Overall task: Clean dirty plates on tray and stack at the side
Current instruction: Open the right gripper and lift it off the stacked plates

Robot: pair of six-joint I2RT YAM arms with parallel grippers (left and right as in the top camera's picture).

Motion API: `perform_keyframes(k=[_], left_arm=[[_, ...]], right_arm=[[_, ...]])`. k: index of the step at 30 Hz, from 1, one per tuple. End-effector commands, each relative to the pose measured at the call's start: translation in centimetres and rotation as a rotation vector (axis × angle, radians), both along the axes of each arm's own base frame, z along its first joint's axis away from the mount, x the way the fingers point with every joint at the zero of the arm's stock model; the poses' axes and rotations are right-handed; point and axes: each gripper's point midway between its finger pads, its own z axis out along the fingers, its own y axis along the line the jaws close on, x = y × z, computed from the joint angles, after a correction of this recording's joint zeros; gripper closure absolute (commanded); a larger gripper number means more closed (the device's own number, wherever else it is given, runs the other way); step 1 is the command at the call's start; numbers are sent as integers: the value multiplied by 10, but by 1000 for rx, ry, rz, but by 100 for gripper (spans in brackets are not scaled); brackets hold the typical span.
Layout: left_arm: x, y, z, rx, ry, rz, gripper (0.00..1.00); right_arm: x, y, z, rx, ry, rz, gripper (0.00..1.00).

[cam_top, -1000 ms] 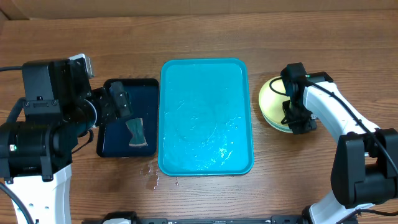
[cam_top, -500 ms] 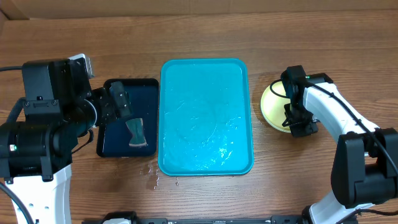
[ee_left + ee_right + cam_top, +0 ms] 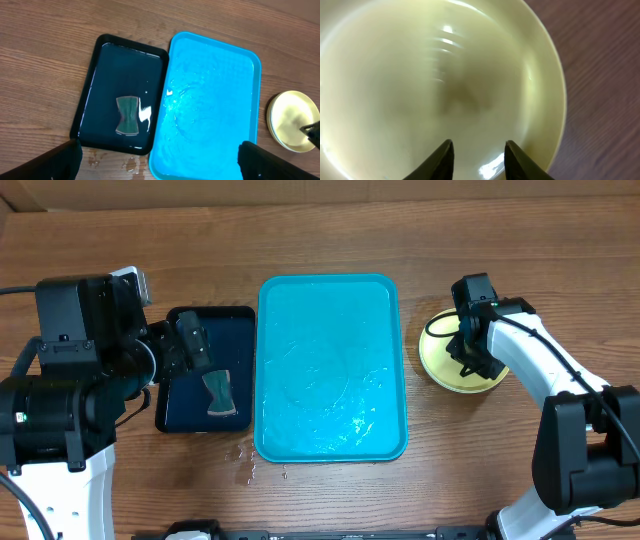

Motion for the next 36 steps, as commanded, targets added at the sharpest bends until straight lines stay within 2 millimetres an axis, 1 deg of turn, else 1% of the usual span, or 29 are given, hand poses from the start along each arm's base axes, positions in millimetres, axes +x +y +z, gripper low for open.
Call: perform_keyframes(k=[1,4,5,7,11,13,19,24,30,32,33,34,36], left_arm=[[0,-3,-1,6,0,-24,0],[0,-3,-1,6,0,-25,0],[0,-3,-1,6,0,-24,0],[0,-3,-1,6,0,-24,0],[0,-3,-1,6,0,-24,0],[0,-3,-1,6,0,-24,0],[0,-3,-1,6,0,-24,0],[0,-3,-1,6,0,-24,0],[0,-3,-1,6,0,-24,0],[0,-3,-1,6,0,-24,0],[0,-3,-1,6,0,-24,0],[0,-3,-1,6,0,-25,0],[0,-3,-1,6,0,-24,0]], right_arm=[[11,5,5,-20,7,250,67],[24,26,4,59,-20,437,66],[28,37,4,105,-35,512,66],[32,55,5,180,-65,610,66],[34,81,9,302,-108,724,64],[32,89,10,341,-113,754,63],[29,89,10,348,-101,750,64],[26,98,11,404,-107,760,64],[21,103,10,408,-90,771,64],[21,106,11,407,-92,779,58],[21,107,11,407,-92,783,43],[21,108,11,407,-91,784,40],[20,108,10,408,-89,784,39]])
